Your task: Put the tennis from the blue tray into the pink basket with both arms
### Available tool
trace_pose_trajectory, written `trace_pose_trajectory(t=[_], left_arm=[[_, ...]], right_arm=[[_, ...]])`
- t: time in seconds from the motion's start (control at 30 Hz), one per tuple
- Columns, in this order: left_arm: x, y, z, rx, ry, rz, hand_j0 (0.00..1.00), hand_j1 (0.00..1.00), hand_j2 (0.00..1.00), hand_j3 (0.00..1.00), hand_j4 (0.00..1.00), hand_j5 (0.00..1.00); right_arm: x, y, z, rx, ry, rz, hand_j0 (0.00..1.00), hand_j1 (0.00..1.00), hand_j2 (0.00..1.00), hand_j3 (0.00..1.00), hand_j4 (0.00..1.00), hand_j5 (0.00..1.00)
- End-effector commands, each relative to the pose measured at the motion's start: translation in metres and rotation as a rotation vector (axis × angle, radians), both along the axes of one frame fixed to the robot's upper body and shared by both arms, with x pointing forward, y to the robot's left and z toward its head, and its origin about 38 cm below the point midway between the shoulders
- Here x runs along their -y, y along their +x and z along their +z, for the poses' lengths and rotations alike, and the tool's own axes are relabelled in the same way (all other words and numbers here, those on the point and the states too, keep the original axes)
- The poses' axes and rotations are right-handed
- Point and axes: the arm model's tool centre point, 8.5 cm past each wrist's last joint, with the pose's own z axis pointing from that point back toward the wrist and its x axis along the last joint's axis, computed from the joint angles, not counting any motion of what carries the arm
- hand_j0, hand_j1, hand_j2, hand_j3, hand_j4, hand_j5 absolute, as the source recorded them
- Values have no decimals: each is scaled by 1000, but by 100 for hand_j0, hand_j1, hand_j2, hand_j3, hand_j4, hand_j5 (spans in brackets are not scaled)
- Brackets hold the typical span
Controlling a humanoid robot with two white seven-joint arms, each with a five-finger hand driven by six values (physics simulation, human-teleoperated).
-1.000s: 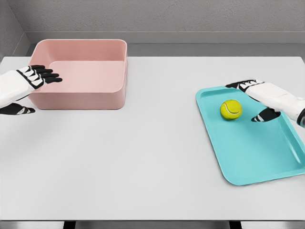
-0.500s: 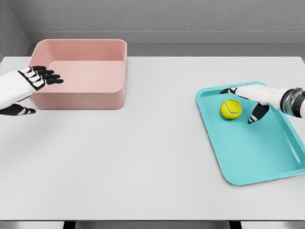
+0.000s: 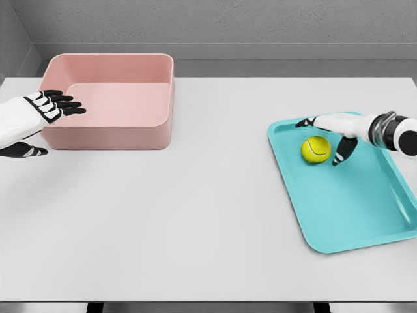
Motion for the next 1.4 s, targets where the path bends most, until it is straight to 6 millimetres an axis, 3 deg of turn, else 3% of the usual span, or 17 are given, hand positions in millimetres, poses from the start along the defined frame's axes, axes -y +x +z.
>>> trace_pose_trajectory(t=[0.0, 0.27, 0.37, 0.53, 0.73, 0.83, 1.13, 1.37], left_arm=[[-1, 0, 1, 2, -5, 4, 100, 100, 100, 100, 100, 100], [-2, 0, 2, 2, -2, 4, 100, 100, 100, 100, 100, 100], [-2, 0, 2, 2, -2, 4, 100, 100, 100, 100, 100, 100], [-2, 0, 1, 1, -1, 4, 100, 100, 100, 100, 100, 100], [-2, 0, 1, 1, 1, 4, 100, 100, 100, 100, 100, 100], [-1, 0, 2, 1, 0, 3, 100, 100, 100, 100, 100, 100], [-1, 0, 0, -7, 6, 1, 100, 100, 100, 100, 100, 100], [0, 0, 1, -7, 6, 0, 100, 100, 100, 100, 100, 100]], right_arm=[[-3, 0, -11, -25, -5, 0, 100, 100, 100, 100, 100, 100], [-3, 2, -19, -43, -16, -5, 100, 100, 100, 100, 100, 100], [-5, 2, -16, -39, -15, 3, 77, 77, 77, 77, 77, 77], [-6, 3, -13, -33, -15, 5, 66, 66, 66, 66, 66, 66], [-9, 2, -17, -42, -17, 13, 66, 66, 66, 66, 66, 66], [-9, 2, -17, -42, -17, 16, 55, 55, 55, 55, 55, 55], [-10, 3, -11, -29, -12, 17, 52, 52, 52, 52, 52, 52], [-16, 5, 6, 8, -5, 39, 51, 51, 51, 51, 51, 51]])
